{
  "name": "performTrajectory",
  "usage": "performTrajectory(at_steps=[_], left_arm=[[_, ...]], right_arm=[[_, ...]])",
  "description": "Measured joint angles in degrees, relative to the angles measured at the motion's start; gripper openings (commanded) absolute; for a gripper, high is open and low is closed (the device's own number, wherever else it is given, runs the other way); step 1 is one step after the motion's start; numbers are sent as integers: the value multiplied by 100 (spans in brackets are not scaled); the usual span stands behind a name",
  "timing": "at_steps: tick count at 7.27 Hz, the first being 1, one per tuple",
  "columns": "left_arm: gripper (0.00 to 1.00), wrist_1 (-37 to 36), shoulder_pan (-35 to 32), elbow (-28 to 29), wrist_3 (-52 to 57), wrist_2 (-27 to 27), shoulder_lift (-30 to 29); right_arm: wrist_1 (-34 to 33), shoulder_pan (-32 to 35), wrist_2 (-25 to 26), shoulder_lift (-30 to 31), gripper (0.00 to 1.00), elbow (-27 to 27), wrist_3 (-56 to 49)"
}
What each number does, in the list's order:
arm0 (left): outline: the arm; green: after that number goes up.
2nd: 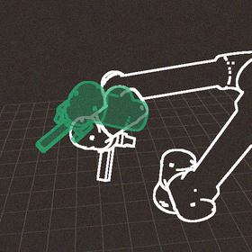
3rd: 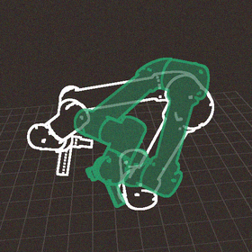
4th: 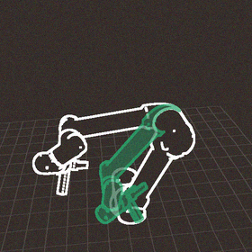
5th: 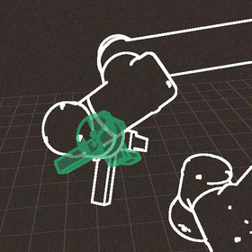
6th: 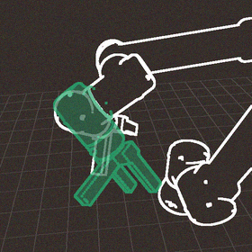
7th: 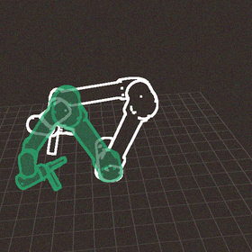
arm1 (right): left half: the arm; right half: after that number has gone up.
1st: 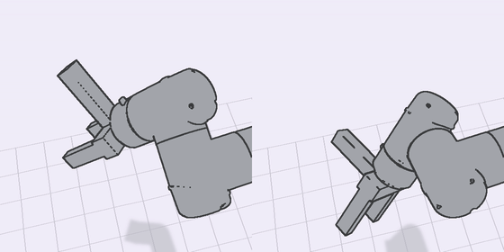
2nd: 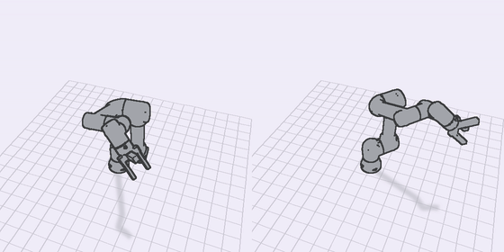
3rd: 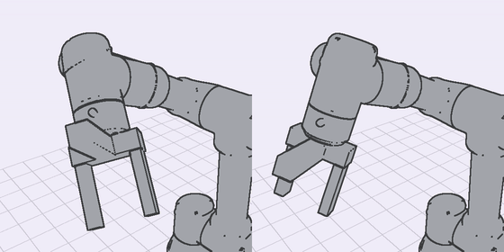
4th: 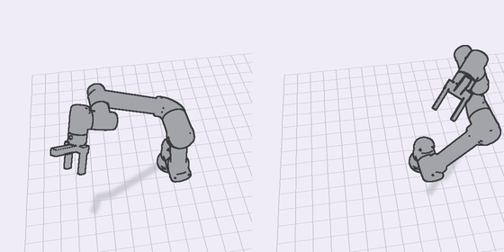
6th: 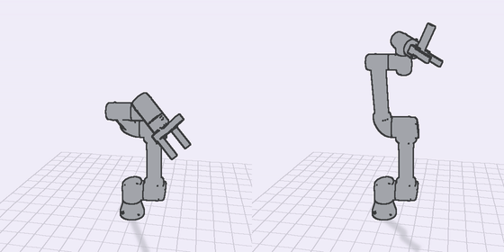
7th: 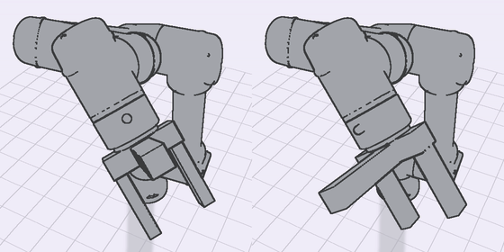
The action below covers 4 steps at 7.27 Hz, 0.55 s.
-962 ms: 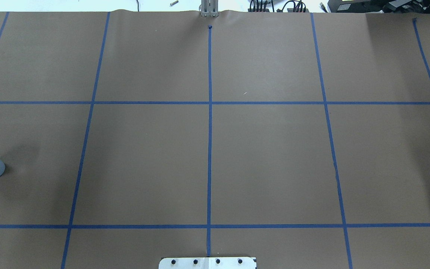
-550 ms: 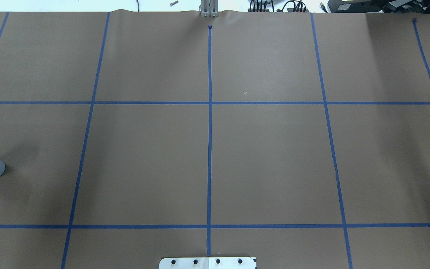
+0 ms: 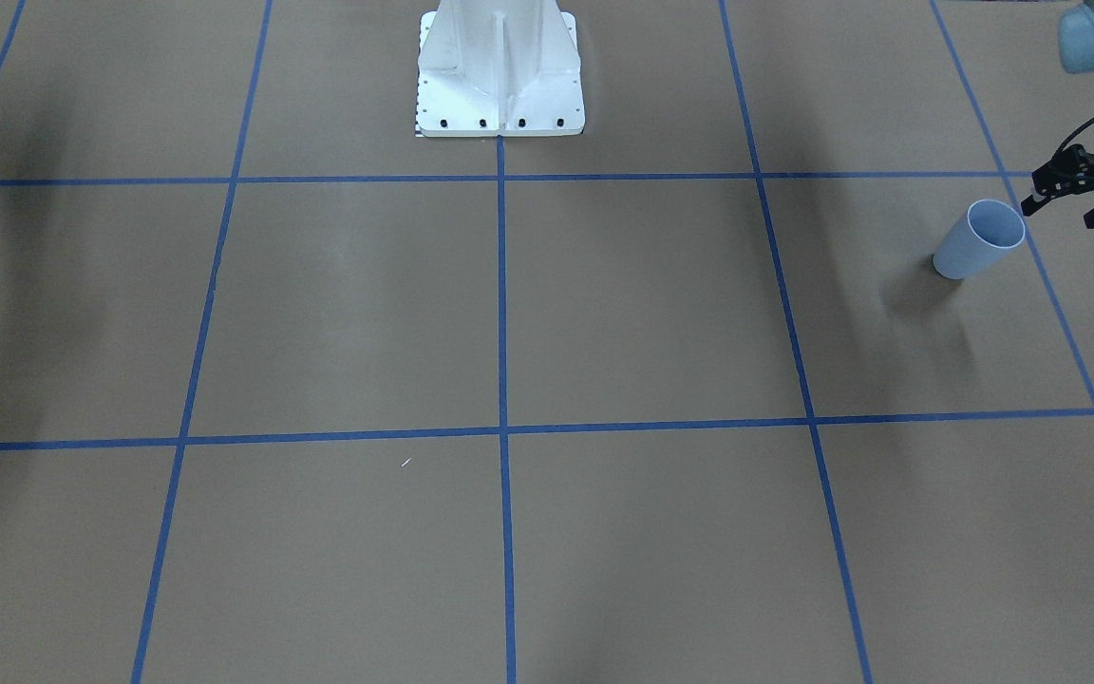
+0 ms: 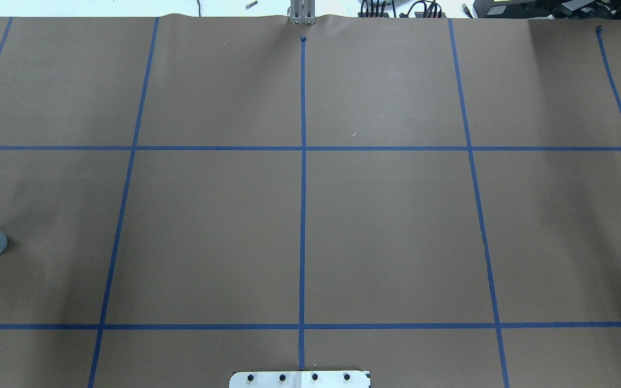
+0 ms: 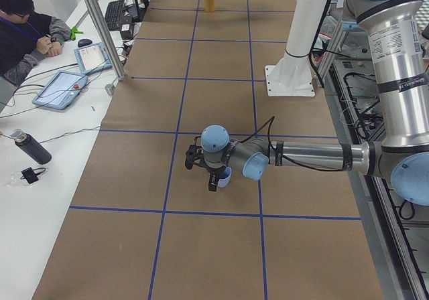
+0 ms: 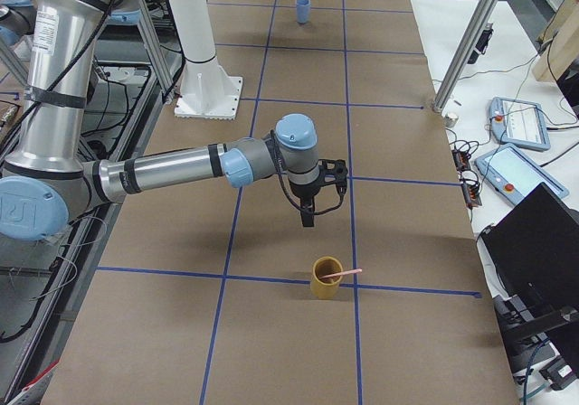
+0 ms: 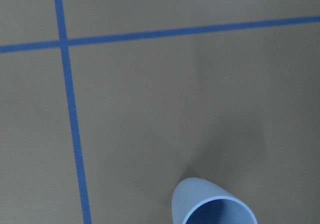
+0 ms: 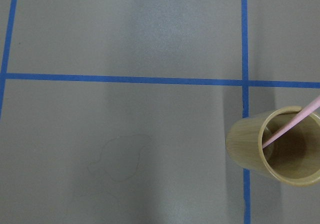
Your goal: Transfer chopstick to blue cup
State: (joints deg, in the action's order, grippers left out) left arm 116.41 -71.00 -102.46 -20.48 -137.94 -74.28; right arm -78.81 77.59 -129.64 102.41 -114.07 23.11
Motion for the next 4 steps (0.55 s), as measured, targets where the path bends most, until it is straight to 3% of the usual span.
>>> performTrajectory(at_steps=[3, 4], left_arm=[[88, 163, 189, 265, -93, 59, -74], [82, 169, 275, 382, -95, 69, -187]], right_arm=[[-3, -6, 2, 0, 100, 0, 0], [-3, -7, 6, -1, 100, 9, 0]])
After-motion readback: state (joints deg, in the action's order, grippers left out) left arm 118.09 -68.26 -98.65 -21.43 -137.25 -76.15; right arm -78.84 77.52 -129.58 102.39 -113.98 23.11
